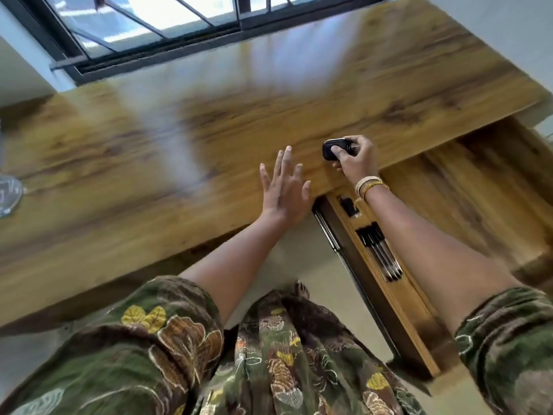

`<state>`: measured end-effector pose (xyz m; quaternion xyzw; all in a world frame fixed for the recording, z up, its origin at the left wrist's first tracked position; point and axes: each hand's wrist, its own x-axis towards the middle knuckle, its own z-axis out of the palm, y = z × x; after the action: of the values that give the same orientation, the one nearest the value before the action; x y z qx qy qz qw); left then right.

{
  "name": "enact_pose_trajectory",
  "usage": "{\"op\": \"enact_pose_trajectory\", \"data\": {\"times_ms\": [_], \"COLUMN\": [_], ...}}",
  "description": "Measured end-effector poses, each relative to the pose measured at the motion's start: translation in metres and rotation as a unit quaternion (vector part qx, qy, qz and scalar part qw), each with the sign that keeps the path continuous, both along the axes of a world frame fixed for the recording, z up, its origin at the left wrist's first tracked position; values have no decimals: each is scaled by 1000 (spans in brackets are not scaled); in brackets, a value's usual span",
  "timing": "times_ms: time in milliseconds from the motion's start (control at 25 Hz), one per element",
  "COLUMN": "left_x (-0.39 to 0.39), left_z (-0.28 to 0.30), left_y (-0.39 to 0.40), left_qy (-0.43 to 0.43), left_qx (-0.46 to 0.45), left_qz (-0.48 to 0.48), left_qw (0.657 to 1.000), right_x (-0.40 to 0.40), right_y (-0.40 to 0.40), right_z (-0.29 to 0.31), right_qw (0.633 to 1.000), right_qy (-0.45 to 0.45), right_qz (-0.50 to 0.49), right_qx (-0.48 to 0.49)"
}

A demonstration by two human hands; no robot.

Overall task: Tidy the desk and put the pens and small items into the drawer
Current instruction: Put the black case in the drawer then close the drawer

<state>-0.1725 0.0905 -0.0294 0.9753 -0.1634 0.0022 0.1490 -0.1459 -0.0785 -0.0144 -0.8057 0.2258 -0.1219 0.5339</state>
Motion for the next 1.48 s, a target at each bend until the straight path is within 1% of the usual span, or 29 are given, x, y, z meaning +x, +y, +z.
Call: {"op": "enact_pose_trajectory", "data": {"times_ms": [160, 200, 280, 320, 360, 440, 520, 640, 720, 840, 920, 1000, 1120, 1280, 1320, 1360, 1400, 1440, 1480], "left_x": [-52, -60, -68, -74, -78, -87, -106, -161, -196, -235, -248, -254, -258, -260, -266, -272, -281, -292, -302], "left_z": [-12, -16, -22, -21, -19, -13, -11, -15, -24, -32, -33, -33, -27, -27, -29, -29, -28, -27, -27], "left_y": [-24, -29, -39, -47, -54, -70, -89, -120, -139, -153, -159, -162, -165, -166, -168, -171, -174, -178, -183], "left_qy": [55, 77, 104, 119, 136, 156, 177, 267, 308, 328, 313, 291, 298, 294, 289, 281, 277, 275, 275], "left_qx": [-2, 22, 102, 122, 122, 95, 56, -35, -89, -116, -133, -138, -136, -110, -100, -97, -112, -148, -196], "left_qz": [-8, -8, -7, -1, 11, 44, 93, 157, 189, 222, 240, 262, 277, 285, 289, 293, 299, 311, 328], "left_qw": [998, 997, 989, 985, 983, 982, 978, 950, 928, 911, 909, 910, 903, 906, 907, 909, 906, 898, 882], "right_x": [-63, -75, -99, -114, -129, -161, -185, -212, -221, -232, -241, -250, -262, -275, -278, -282, -286, -292, -297], "right_y": [-31, -42, -63, -75, -86, -112, -136, -156, -161, -158, -154, -149, -148, -155, -157, -162, -166, -170, -172], "right_z": [-5, -9, -21, -29, -36, -54, -67, -72, -71, -69, -73, -76, -79, -76, -72, -67, -62, -58, -54], "right_qw": [999, 998, 996, 995, 995, 988, 973, 932, 903, 859, 855, 870, 882, 896, 898, 895, 883, 867, 849], "right_qy": [1, -1, 3, 18, 32, 96, 190, 326, 386, 452, 454, 436, 424, 391, 384, 378, 372, 363, 353], "right_qz": [-44, -53, -71, -74, -74, -79, -37, 71, 137, 212, 226, 210, 202, 210, 215, 234, 261, 286, 304], "right_qx": [30, 43, 58, 60, 65, 87, 125, 141, 132, 117, 109, 91, 48, 23, 4, -44, -117, -188, -249]}}
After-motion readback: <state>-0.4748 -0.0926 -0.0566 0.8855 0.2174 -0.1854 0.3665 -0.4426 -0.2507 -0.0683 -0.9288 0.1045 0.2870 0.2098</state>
